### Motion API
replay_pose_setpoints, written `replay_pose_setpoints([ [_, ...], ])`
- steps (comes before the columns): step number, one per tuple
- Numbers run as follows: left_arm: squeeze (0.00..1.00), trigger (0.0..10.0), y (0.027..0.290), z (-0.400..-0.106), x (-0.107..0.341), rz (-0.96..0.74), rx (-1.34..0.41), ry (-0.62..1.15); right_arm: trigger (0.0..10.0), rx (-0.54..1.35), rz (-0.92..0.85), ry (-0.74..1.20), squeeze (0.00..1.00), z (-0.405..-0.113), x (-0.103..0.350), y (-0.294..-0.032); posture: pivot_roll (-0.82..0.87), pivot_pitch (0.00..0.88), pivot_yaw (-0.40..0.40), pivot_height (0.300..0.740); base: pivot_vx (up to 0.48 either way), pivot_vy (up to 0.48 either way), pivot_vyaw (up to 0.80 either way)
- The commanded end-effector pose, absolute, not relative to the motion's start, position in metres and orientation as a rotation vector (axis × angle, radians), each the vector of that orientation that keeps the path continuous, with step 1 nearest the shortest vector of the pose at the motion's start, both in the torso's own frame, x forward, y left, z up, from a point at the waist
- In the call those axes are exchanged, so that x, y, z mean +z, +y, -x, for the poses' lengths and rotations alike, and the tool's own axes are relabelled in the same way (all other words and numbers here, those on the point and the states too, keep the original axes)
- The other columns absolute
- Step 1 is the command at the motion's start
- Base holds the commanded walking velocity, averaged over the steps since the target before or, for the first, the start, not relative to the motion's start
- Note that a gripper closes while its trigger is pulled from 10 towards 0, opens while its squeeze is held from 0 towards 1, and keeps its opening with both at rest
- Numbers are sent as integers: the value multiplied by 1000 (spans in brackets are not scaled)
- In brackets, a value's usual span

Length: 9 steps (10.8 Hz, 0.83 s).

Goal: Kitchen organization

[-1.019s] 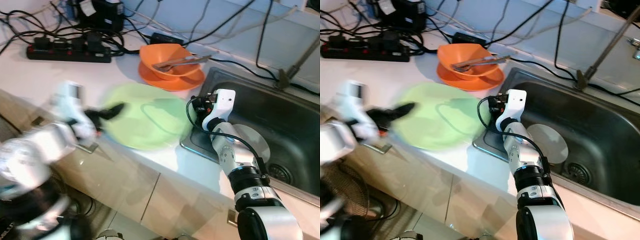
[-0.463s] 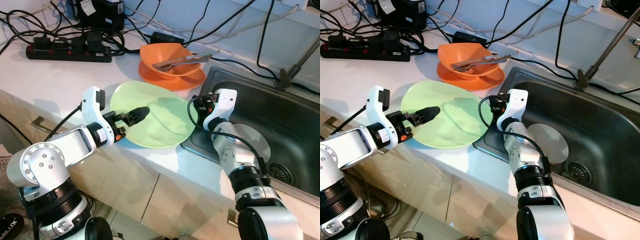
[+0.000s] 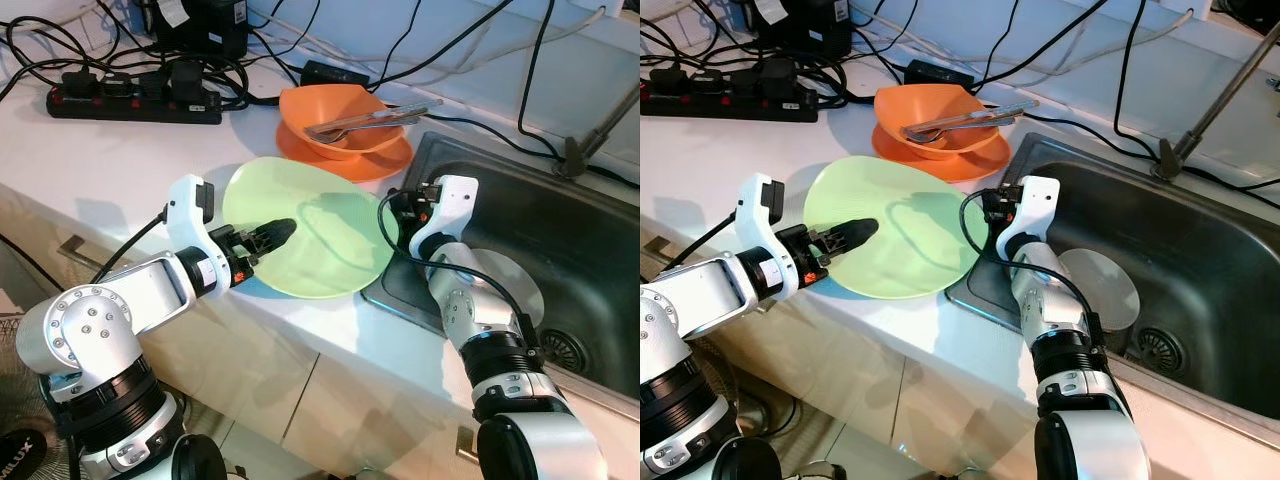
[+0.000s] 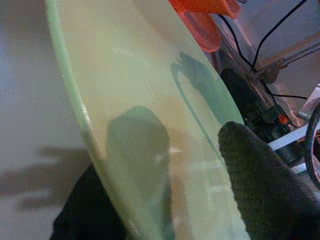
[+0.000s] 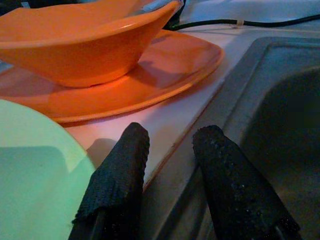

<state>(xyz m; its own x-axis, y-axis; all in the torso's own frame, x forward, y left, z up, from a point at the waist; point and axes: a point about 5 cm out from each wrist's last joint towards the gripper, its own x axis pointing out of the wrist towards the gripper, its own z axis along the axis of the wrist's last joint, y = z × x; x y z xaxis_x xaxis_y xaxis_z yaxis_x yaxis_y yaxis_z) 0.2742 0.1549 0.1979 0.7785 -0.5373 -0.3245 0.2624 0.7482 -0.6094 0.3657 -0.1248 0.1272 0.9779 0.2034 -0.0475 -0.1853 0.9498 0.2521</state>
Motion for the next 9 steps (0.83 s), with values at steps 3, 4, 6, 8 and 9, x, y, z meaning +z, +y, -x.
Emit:
replay_pose_setpoints([
  [3,0,0,152,-272,195,557,-456,539,10000,174,-238,139,0,-364,115,-129,88,72,-149,740,0,0,0],
  [4,0,0,153,-271,194,556,-454,540,10000,173,-238,141,0,-364,114,-130,90,71,-151,740,0,0,0],
  [6,0,0,154,-271,194,552,-448,534,10000,172,-237,142,0,-364,114,-130,91,72,-153,740,0,0,0],
  [8,0,0,156,-272,194,549,-445,527,10000,172,-237,143,0,-365,115,-130,92,71,-154,740,0,0,0],
  [9,0,0,156,-271,195,548,-446,521,10000,168,-236,142,0,-365,115,-131,92,69,-155,740,0,0,0],
])
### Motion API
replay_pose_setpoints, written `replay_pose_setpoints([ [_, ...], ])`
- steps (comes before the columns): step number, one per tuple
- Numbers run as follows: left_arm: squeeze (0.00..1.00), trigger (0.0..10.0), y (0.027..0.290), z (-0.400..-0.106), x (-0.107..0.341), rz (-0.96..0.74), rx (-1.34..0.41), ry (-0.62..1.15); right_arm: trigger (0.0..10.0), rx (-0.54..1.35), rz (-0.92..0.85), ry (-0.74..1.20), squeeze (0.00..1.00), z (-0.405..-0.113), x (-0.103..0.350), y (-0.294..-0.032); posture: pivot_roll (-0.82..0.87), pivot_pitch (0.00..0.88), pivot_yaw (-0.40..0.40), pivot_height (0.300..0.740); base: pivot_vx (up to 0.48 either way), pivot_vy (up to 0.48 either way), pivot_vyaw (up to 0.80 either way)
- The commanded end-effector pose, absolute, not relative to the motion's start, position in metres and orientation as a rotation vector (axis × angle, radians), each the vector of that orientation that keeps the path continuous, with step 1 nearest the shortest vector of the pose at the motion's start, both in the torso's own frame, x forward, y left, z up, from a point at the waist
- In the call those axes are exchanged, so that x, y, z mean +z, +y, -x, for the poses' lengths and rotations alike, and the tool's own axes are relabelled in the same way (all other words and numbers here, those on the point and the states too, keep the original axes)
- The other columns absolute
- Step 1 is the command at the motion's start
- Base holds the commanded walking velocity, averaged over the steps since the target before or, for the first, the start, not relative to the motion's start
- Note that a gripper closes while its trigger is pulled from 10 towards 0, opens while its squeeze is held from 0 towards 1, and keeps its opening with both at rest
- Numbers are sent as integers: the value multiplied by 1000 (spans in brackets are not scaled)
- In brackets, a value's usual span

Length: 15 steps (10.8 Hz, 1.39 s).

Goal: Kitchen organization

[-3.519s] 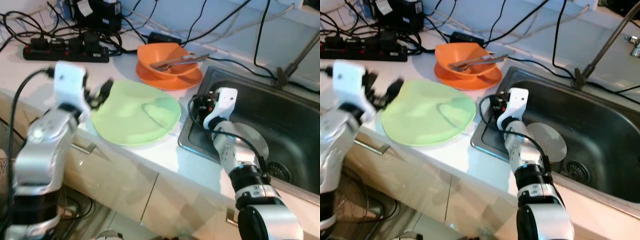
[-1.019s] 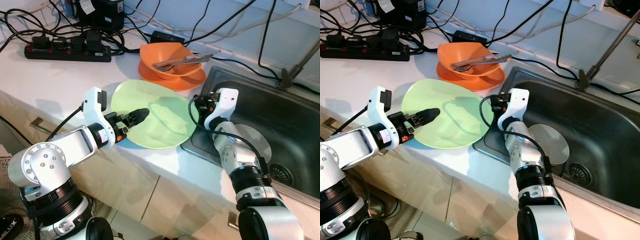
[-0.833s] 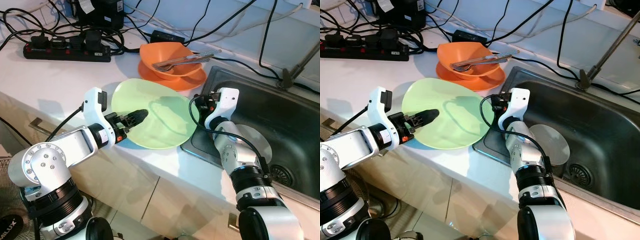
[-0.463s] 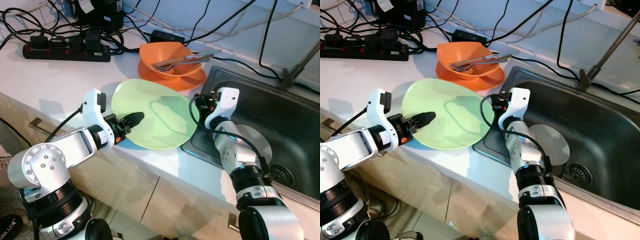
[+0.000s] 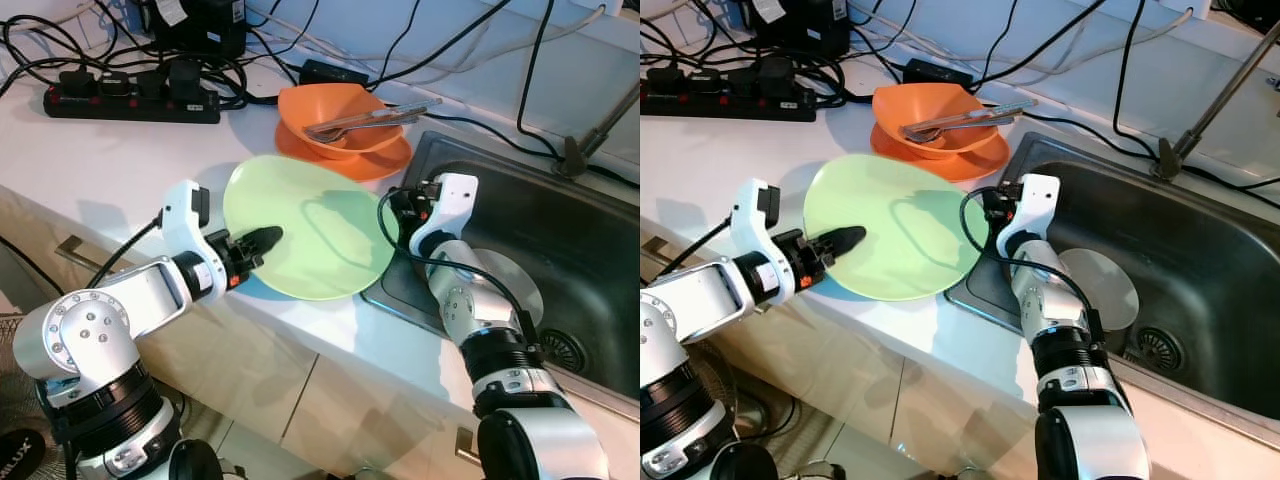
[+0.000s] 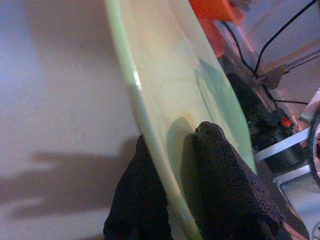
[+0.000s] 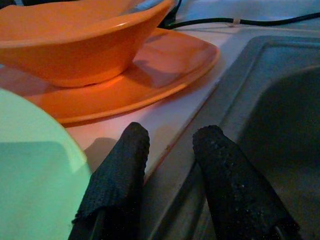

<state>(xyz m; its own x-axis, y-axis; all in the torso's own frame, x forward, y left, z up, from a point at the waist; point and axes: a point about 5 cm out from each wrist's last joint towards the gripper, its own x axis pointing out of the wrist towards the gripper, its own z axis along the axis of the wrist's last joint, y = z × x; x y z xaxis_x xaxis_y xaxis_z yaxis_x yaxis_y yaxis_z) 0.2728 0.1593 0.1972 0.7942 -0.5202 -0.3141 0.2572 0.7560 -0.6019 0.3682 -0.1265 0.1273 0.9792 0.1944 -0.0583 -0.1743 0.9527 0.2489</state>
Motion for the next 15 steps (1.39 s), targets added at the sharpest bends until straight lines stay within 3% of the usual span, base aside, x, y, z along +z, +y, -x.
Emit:
replay_pose_setpoints([
  [1,0,0,156,-271,196,545,-446,518,10000,162,-234,142,0,-365,115,-132,92,69,-155,740,0,0,0],
  [5,0,0,155,-268,200,519,-454,489,10000,44,-221,129,0,-370,119,-156,97,71,-166,740,0,0,0],
  [7,0,0,152,-266,210,497,-500,395,10000,-129,-221,95,0,-373,127,-189,96,68,-170,740,0,0,0],
  [8,0,10000,151,-267,217,497,-511,352,10000,-186,-230,83,0,-373,131,-201,95,67,-173,740,0,0,0],
  [12,0,10000,142,-264,223,468,-587,301,10000,-217,-236,62,0,-375,136,-205,92,67,-171,740,0,0,0],
  [15,0,10000,139,-278,262,523,-552,24,10000,-179,-245,20,0,-379,150,-198,83,64,-172,740,0,0,0],
])
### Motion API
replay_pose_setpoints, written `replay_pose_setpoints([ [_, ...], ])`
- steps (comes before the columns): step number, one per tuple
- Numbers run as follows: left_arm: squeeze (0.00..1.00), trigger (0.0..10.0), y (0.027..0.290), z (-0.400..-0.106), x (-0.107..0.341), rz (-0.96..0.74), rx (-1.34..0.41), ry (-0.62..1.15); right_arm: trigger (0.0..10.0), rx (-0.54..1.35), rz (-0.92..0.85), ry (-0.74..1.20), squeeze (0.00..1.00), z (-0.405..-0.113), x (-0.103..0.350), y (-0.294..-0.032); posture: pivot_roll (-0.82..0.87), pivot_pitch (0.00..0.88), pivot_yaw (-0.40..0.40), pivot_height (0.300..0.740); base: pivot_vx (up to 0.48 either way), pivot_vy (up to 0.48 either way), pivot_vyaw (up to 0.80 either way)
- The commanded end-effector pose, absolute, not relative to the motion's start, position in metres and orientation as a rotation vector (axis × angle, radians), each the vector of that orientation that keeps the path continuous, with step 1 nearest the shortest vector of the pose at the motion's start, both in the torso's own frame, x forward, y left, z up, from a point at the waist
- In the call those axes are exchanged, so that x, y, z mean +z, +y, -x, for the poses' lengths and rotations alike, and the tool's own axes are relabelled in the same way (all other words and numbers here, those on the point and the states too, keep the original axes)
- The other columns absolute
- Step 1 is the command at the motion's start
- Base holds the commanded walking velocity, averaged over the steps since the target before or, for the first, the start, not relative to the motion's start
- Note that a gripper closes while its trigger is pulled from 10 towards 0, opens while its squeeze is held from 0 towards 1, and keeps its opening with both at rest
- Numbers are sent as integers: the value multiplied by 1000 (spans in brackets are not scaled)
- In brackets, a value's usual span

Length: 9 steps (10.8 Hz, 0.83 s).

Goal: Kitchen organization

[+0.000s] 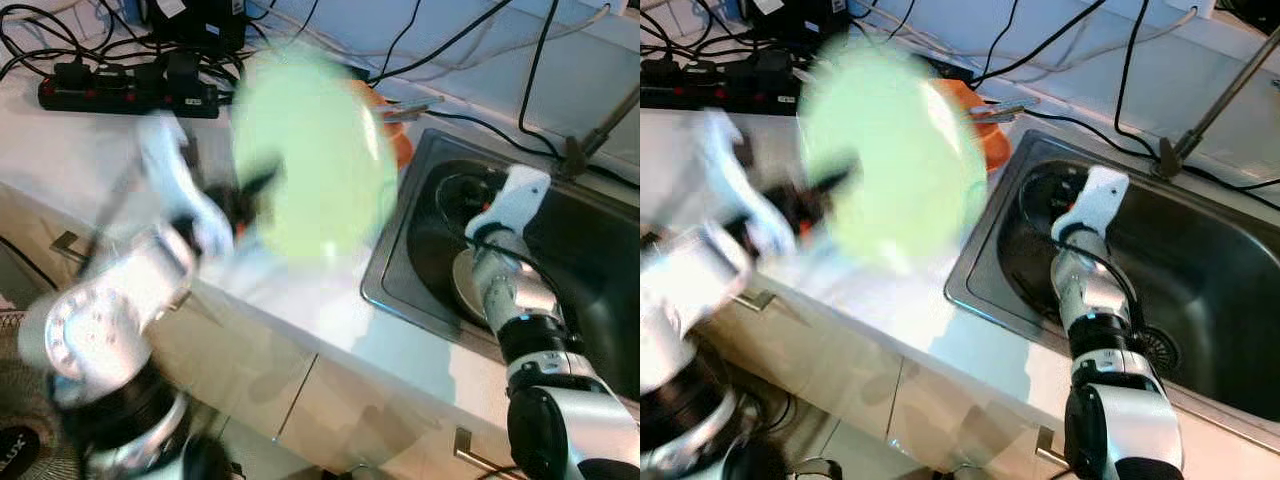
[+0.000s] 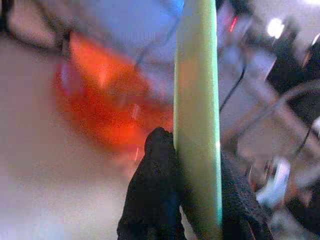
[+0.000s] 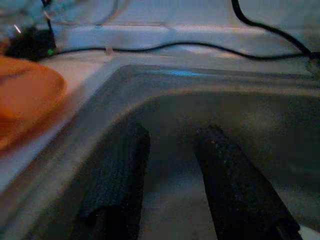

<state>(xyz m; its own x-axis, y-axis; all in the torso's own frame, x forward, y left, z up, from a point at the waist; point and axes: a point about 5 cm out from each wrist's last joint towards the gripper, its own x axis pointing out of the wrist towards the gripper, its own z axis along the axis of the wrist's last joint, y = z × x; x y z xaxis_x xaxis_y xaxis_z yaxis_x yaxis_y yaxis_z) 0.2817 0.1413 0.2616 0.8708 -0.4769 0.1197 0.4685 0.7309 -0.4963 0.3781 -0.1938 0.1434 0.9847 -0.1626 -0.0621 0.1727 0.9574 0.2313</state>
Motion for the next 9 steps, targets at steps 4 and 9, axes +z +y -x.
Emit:
replay_pose_setpoints([
  [4,0,10000,114,-287,291,601,-619,-155,10000,-117,-268,-80,929,-386,183,-190,70,50,-173,740,0,0,0],
  [9,0,10000,116,-312,294,594,-546,-218,10000,66,-604,-147,1000,-387,215,-170,62,26,-175,740,0,0,0],
])
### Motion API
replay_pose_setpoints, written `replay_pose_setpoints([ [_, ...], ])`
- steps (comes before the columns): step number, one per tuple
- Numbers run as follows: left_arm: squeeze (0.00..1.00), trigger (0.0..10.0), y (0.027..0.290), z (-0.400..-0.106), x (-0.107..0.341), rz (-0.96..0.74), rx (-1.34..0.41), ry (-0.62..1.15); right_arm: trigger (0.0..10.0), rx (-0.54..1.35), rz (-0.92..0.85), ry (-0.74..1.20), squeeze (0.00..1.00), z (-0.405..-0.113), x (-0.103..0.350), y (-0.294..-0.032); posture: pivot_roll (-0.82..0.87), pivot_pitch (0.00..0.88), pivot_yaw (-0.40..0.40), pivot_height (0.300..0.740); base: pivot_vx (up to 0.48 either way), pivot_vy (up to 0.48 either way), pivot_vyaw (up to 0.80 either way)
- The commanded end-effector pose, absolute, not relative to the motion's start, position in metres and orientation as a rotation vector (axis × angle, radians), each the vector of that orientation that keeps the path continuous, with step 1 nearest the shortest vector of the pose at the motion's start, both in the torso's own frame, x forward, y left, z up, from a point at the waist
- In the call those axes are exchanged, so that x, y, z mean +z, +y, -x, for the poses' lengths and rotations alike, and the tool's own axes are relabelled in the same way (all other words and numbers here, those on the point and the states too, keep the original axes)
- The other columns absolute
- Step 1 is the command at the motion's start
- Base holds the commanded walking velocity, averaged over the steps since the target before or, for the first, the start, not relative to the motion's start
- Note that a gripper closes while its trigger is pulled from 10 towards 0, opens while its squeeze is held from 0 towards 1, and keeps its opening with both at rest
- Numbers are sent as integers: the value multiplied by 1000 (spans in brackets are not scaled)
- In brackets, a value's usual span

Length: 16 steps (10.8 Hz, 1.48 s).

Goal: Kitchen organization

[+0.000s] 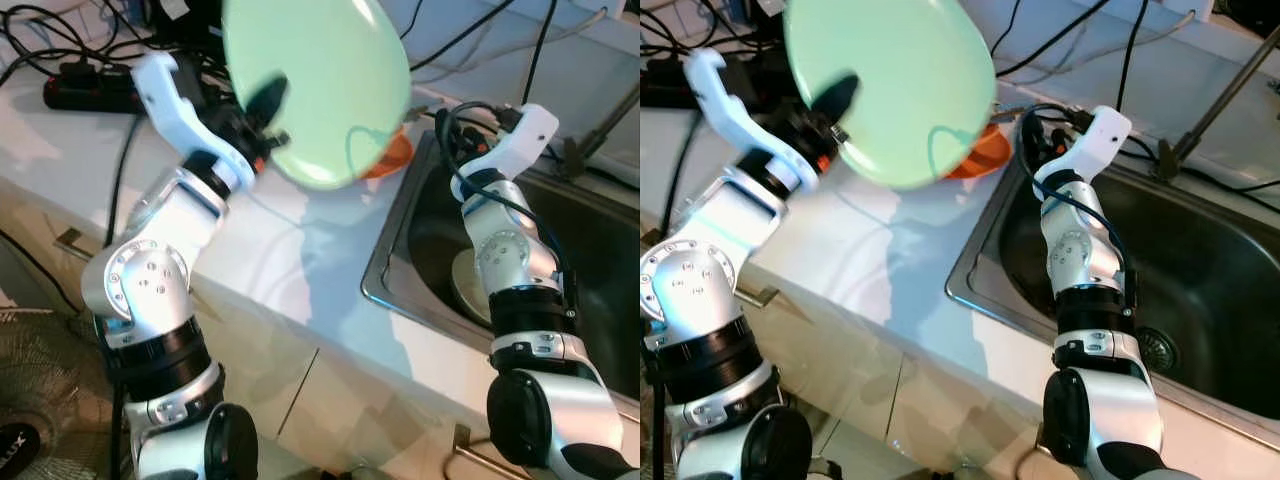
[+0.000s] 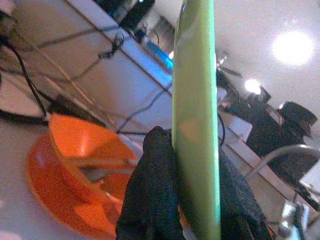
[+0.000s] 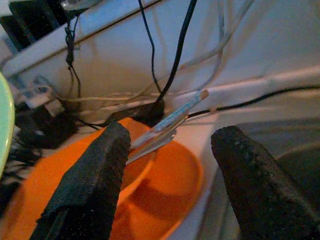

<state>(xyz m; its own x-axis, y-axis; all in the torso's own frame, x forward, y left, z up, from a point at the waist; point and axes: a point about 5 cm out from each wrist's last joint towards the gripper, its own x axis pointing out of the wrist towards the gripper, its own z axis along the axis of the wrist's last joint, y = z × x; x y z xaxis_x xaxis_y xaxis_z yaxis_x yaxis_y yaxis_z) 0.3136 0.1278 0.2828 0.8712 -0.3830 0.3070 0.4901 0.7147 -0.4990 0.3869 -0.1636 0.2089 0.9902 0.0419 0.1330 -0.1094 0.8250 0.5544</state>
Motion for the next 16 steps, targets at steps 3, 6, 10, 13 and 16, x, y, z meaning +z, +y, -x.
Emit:
replay_pose_setpoints([
  [3,0,10000,121,-319,296,597,-484,-254,10000,161,-847,-116,0,-382,214,-168,57,22,-171,740,0,0,0],
  [6,0,10000,115,-321,296,604,-502,-261,10000,320,-957,-96,0,-376,218,-151,55,36,-170,740,0,0,0],
  [10,0,10000,98,-323,294,628,-592,-230,10000,398,-1022,-64,0,-371,214,-135,47,50,-162,740,0,0,0],
  [13,0,10000,87,-322,290,645,-654,-196,10000,440,-1073,-73,0,-368,214,-129,46,53,-160,740,0,0,0],
  [16,0,10000,85,-322,286,670,-680,-173,10000,456,-1148,-98,0,-367,214,-128,48,55,-158,740,0,0,0],
])
